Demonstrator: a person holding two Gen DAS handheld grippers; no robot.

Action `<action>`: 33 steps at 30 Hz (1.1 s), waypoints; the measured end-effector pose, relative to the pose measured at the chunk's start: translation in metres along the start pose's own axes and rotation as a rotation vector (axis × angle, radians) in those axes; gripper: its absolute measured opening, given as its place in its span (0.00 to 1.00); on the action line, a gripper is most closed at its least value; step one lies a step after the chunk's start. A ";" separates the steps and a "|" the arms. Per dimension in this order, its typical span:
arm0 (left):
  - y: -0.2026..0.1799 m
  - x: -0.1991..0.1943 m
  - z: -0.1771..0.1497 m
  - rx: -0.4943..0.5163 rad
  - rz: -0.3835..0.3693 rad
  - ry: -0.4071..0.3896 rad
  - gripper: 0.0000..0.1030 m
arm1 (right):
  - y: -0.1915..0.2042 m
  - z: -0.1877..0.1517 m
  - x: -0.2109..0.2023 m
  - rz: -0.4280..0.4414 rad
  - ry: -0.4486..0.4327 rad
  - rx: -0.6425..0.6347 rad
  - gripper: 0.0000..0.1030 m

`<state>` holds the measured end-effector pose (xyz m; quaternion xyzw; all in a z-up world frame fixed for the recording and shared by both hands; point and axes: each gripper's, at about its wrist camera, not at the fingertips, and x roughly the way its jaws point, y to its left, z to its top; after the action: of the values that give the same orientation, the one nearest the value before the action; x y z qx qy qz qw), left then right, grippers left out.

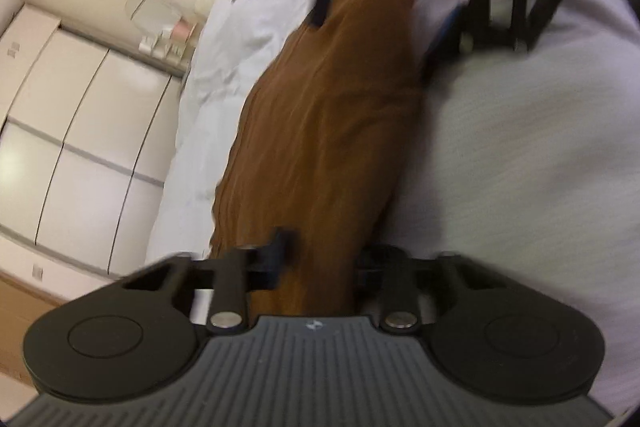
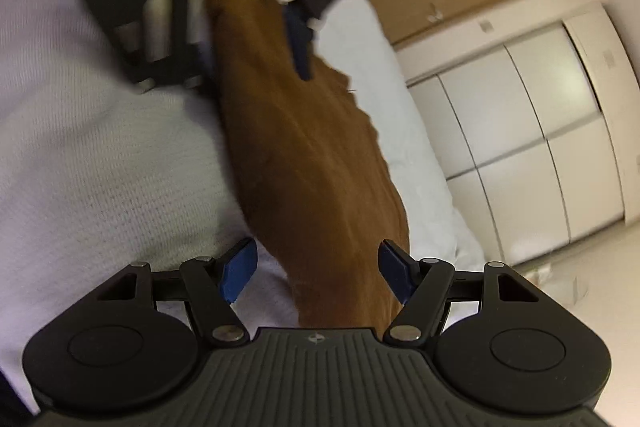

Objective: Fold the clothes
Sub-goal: 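Grasp the folded garment ends with the left gripper while the right gripper grasps the other end, then lift the folded garment with both grippers and carry it over the clothes stack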

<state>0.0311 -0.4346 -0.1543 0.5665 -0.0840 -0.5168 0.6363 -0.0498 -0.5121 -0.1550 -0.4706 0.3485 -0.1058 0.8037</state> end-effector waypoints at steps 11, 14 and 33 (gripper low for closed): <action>0.007 0.005 -0.015 -0.053 0.034 0.045 0.23 | -0.002 -0.005 0.019 -0.019 0.035 0.001 0.30; 0.009 0.008 -0.017 -0.063 0.033 0.051 0.21 | 0.002 -0.005 0.024 -0.041 0.046 -0.039 0.38; 0.040 -0.058 0.010 -0.145 0.041 0.001 0.08 | -0.041 0.014 -0.018 -0.089 0.083 0.072 0.20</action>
<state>0.0205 -0.4049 -0.0907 0.5176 -0.0576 -0.5081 0.6860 -0.0469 -0.5152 -0.1086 -0.4516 0.3560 -0.1735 0.7995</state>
